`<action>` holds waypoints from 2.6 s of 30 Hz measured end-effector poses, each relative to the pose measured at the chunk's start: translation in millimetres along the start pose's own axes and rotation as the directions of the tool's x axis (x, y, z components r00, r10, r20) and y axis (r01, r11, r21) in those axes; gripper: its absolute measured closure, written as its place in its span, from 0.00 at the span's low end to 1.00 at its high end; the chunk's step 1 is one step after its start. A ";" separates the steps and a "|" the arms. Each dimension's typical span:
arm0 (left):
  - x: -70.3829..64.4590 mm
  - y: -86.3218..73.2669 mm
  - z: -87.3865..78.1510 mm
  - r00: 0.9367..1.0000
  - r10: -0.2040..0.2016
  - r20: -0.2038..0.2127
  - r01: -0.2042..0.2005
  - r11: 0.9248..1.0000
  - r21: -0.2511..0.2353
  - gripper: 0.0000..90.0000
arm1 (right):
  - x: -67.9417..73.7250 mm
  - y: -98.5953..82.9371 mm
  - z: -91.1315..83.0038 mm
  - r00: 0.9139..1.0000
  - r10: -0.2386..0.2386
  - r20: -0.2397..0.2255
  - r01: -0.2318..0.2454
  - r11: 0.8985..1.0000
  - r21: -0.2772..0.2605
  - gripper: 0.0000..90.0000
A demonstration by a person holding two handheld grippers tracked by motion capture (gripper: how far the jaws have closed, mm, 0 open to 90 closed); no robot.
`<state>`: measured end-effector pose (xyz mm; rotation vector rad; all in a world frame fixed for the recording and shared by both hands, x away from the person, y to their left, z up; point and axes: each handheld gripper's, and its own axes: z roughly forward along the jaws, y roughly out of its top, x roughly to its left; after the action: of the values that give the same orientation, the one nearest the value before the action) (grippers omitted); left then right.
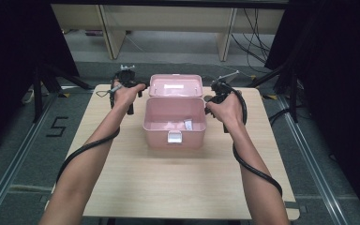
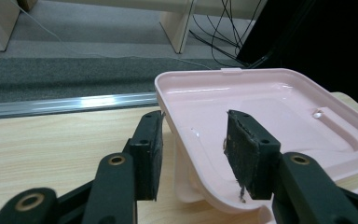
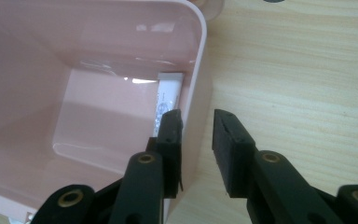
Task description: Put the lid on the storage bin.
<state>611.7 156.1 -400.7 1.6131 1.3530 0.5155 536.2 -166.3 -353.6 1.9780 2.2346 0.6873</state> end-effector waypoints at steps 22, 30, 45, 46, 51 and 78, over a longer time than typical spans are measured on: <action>-3.5 6.7 17.7 1.000 0.014 -0.002 -0.014 0.999 0.051 0.62 | 14.9 6.9 14.8 0.999 -0.009 0.053 0.005 0.996 0.085 0.87; -1.1 6.9 24.2 1.000 0.021 -0.009 -0.021 0.997 0.078 0.63 | 17.8 8.0 17.6 0.997 0.004 0.073 -0.010 0.996 0.091 0.91; 2.5 -1.0 39.4 0.999 -0.004 -0.049 0.011 0.988 0.156 0.71 | 19.0 7.3 20.2 0.996 0.004 0.093 -0.013 0.995 0.095 0.94; 2.2 -1.1 40.0 0.999 -0.007 -0.051 0.015 0.987 0.159 0.71 | 19.2 7.1 20.2 0.996 0.005 0.094 -0.013 0.996 0.090 0.94; -1.7 -0.3 43.6 0.998 -0.028 -0.052 0.036 0.987 0.159 0.73 | 19.0 6.9 20.3 0.996 0.006 0.092 -0.015 0.996 0.088 0.94; -1.7 9.1 53.5 0.991 -0.098 -0.088 0.115 0.972 0.206 0.89 | 17.6 6.6 22.5 0.996 0.003 0.094 -0.012 0.995 0.094 0.95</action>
<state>658.4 134.5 -417.9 1.6928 1.5874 0.3833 547.2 -142.7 -367.1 2.0165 2.2455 0.4868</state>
